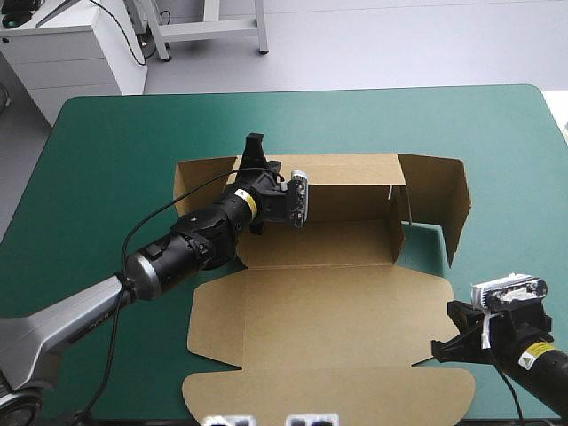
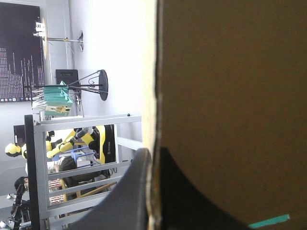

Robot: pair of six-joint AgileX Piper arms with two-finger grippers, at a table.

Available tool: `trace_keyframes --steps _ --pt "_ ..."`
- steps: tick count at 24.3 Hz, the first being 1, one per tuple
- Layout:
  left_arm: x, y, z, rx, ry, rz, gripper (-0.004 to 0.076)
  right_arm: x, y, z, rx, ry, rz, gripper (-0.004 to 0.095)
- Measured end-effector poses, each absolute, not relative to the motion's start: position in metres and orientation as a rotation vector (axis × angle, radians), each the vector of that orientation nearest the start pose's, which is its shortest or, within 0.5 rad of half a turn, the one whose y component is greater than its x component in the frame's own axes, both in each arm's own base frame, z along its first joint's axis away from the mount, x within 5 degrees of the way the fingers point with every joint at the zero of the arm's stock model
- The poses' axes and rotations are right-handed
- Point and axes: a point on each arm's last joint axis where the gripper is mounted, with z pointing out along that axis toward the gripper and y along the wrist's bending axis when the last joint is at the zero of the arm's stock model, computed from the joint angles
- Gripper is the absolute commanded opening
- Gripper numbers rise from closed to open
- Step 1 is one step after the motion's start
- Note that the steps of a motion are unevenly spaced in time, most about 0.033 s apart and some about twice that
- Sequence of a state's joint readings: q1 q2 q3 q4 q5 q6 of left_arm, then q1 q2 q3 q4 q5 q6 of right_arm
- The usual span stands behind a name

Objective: Fold the box

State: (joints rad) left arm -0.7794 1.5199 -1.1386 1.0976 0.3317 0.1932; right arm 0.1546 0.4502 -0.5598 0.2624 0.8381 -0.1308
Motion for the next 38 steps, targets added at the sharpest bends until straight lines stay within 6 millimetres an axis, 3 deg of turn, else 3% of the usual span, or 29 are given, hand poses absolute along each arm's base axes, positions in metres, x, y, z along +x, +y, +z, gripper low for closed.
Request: trace_keyframes --steps 4,8,10,12,13,14,20,23,32,38 --pt "0.267 -0.226 0.317 1.646 1.232 0.611 -0.0008 0.079 0.029 0.326 -0.221 2.138 0.317 -0.0018" --pt "0.269 -0.226 0.313 1.658 1.245 0.624 -0.0008 0.106 0.029 0.374 -0.225 2.093 0.248 -0.0018" --pt "0.269 -0.226 0.313 1.656 1.248 0.623 -0.0008 0.131 0.03 0.396 -0.199 2.103 0.223 -0.0018" --pt "0.269 -0.226 0.313 1.637 1.268 0.607 -0.0008 0.171 0.035 0.421 -0.183 2.12 0.2 -0.0018" --pt "0.269 -0.226 0.313 1.632 1.273 0.603 -0.0008 0.183 0.036 0.426 -0.183 2.136 0.199 -0.0018" --pt "0.269 -0.226 0.313 1.622 1.283 0.594 -0.0008 0.21 0.041 0.429 -0.186 2.184 0.198 -0.0018" --pt "0.269 -0.226 0.313 1.61 1.294 0.586 -0.0008 0.316 0.057 0.428 -0.191 2.349 0.195 -0.0018" --pt "0.269 -0.226 0.313 1.61 1.294 0.586 -0.0008 0.345 0.062 0.42 -0.181 2.399 0.2 -0.0018" --pt "0.269 -0.226 0.313 1.611 1.295 0.589 -0.0008 0.396 0.067 0.393 -0.142 2.516 0.194 -0.0018" --pt "0.269 -0.224 0.313 1.61 1.309 0.602 -0.0008 0.415 0.045 0.363 -0.045 2.627 0.177 -0.0019"
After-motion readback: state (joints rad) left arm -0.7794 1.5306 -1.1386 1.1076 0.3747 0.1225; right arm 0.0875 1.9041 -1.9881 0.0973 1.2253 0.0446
